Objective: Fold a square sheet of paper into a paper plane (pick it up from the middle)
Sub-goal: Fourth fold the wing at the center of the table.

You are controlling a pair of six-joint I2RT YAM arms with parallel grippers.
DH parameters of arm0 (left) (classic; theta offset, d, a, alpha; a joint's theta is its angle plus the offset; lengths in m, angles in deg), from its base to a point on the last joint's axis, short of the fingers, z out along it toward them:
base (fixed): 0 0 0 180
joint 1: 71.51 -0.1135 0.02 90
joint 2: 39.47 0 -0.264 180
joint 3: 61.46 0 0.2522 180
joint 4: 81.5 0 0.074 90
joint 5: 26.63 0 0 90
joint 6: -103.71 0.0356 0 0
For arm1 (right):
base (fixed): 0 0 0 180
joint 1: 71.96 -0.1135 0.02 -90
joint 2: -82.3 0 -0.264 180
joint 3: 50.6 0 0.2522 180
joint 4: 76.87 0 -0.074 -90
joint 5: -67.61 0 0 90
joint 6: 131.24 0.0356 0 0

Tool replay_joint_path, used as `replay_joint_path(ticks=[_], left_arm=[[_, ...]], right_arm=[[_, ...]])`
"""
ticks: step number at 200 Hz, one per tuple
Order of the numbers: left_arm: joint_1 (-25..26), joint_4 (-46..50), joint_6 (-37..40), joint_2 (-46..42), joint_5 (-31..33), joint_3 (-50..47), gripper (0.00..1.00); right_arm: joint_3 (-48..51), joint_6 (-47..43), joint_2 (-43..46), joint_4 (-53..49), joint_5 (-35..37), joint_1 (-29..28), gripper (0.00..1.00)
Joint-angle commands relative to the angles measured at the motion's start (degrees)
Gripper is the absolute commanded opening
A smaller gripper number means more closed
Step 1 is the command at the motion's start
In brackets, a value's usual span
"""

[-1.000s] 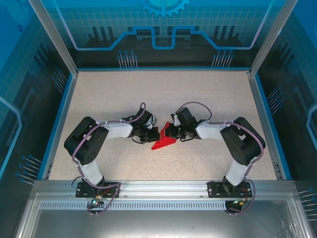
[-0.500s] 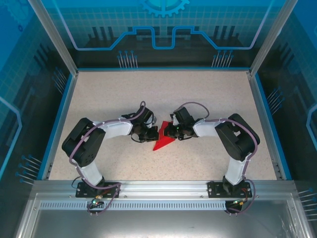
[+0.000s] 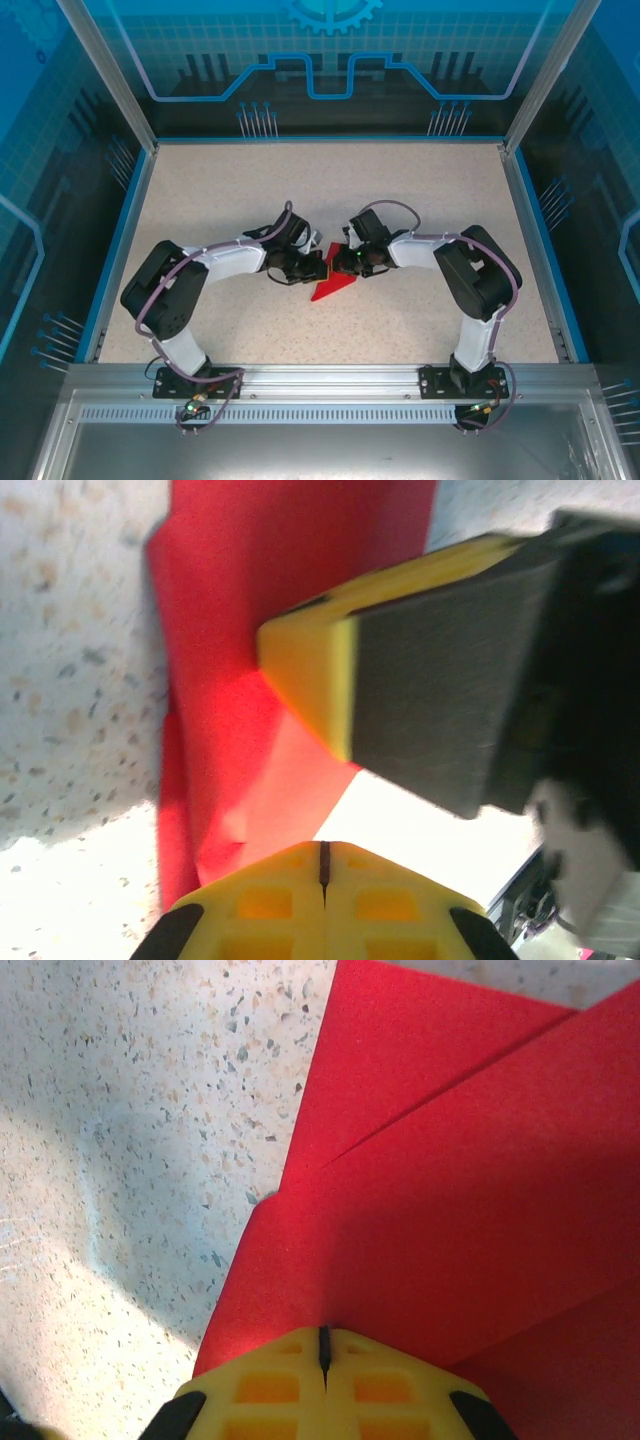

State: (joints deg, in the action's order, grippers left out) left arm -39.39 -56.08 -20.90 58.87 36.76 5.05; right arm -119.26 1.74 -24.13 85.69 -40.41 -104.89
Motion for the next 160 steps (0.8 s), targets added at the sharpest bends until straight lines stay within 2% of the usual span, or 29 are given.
replay_joint_path(ticks=[1,160], left_arm=[[0.23,-0.67,-1.79,1.66,-2.40,-1.87,0.04],[0.34,0.25,-3.62,1.50,1.52,-9.79,0.03]], right_arm=[[0.31,-1.41,-2.73,-6.07,2.22,1.04,0.04],[0.54,-0.70,-3.96,-6.85,2.70,0.94,0.04]])
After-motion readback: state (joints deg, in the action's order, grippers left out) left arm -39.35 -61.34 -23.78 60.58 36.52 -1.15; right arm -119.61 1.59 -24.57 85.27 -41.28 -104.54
